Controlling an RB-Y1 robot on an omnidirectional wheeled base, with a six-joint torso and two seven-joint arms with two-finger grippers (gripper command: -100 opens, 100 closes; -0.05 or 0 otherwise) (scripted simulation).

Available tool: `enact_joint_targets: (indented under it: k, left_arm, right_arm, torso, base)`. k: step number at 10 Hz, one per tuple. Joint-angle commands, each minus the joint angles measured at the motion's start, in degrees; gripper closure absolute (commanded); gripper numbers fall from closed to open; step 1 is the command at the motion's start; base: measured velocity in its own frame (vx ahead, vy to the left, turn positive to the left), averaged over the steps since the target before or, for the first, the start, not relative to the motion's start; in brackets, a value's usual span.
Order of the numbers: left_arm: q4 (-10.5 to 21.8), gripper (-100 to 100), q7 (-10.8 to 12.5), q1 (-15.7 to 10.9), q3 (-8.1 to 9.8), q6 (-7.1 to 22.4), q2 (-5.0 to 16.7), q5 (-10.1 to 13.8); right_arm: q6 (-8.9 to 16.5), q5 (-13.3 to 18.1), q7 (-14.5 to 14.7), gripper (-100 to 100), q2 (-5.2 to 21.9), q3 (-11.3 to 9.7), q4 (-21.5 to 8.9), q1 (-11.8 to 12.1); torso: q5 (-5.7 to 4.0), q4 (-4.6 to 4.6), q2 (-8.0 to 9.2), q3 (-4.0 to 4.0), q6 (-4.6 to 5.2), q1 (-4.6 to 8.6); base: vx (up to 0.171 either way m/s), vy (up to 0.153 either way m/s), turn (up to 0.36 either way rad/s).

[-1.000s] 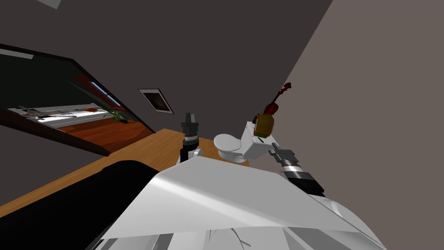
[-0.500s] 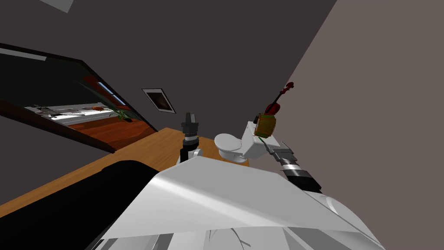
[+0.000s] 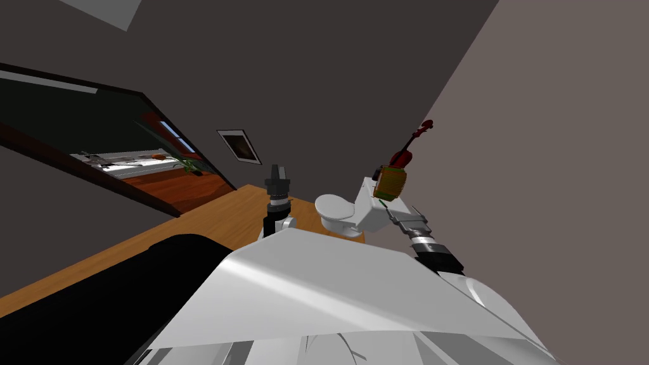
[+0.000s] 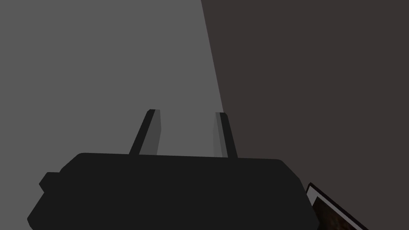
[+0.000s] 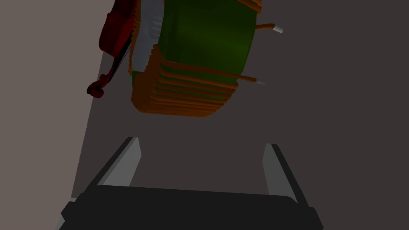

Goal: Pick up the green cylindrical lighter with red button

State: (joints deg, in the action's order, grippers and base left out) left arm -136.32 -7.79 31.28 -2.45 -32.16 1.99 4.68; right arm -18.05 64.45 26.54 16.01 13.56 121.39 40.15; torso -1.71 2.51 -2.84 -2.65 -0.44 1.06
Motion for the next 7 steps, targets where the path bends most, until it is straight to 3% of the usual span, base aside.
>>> enact_joint_targets:
  k: [1, 7]
  left_arm:
    - [0.0, 0, 0.0, 0.0, 0.0, 0.0, 0.0, 0.0]
    - [0.0, 0, 0.0, 0.0, 0.0, 0.0, 0.0, 0.0]
  right_arm:
    - [0.66, 1.0, 1.77, -100, 0.31, -0.01, -0.7, -0.59]
    - [3.43, 5.42, 8.46, -100, 1.78, -0.41, -4.25, -3.95]
  torso:
    - [0.0, 0.0, 0.0, 0.0, 0.0, 0.0]
    - [0.0, 0.0, 0.0, 0.0, 0.01, -0.01]
  base:
    - [-0.043, -0.004, 0.059]
    - [-0.038, -0.002, 0.059]
